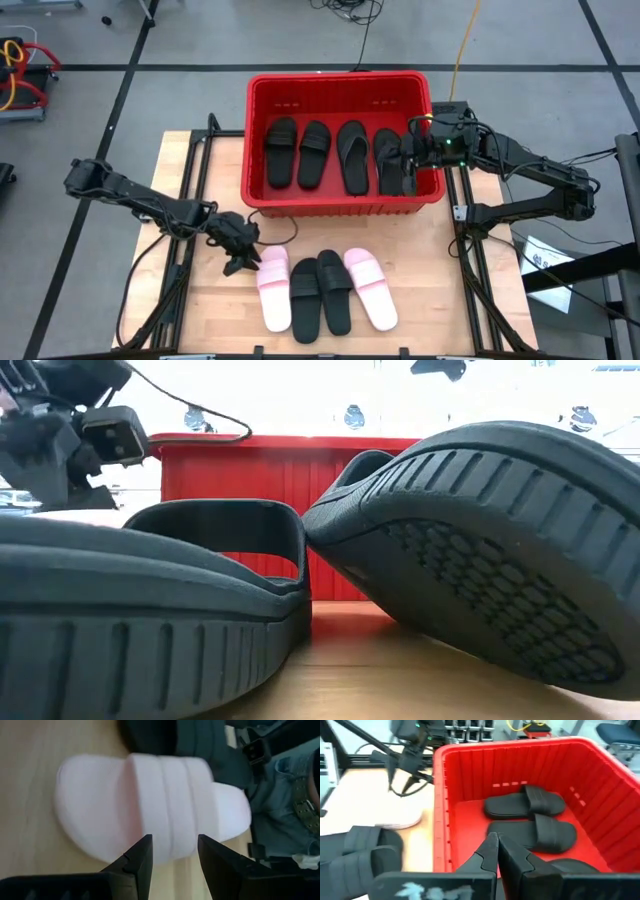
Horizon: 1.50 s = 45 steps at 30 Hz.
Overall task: Pick and place slides into bin
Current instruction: Put the pink slide into the red container
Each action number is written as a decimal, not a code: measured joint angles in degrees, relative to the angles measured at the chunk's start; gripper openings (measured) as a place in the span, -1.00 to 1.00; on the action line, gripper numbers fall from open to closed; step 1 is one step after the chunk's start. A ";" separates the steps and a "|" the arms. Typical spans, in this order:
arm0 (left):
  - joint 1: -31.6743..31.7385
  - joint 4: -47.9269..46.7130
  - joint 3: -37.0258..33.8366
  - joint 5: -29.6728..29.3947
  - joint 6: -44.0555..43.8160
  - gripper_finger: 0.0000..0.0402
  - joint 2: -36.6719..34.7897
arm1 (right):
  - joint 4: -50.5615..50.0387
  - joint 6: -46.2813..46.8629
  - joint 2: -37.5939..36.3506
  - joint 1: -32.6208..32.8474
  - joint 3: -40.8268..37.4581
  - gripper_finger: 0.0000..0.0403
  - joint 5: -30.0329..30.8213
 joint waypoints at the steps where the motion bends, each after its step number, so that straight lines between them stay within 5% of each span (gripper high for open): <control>1: 0.00 0.53 -0.69 -0.35 -0.27 -0.26 0.00 | 0.00 0.01 0.00 0.00 0.00 -1.00 -0.35; 22: -0.01 13.47 -8.20 -3.25 -7.07 -0.26 0.08 | 0.00 0.84 0.00 -0.02 0.00 -1.00 -0.27; 45: -4.31 23.83 -8.11 0.03 -9.55 -0.26 10.84 | 0.00 1.06 0.02 -0.07 0.00 -1.00 -0.23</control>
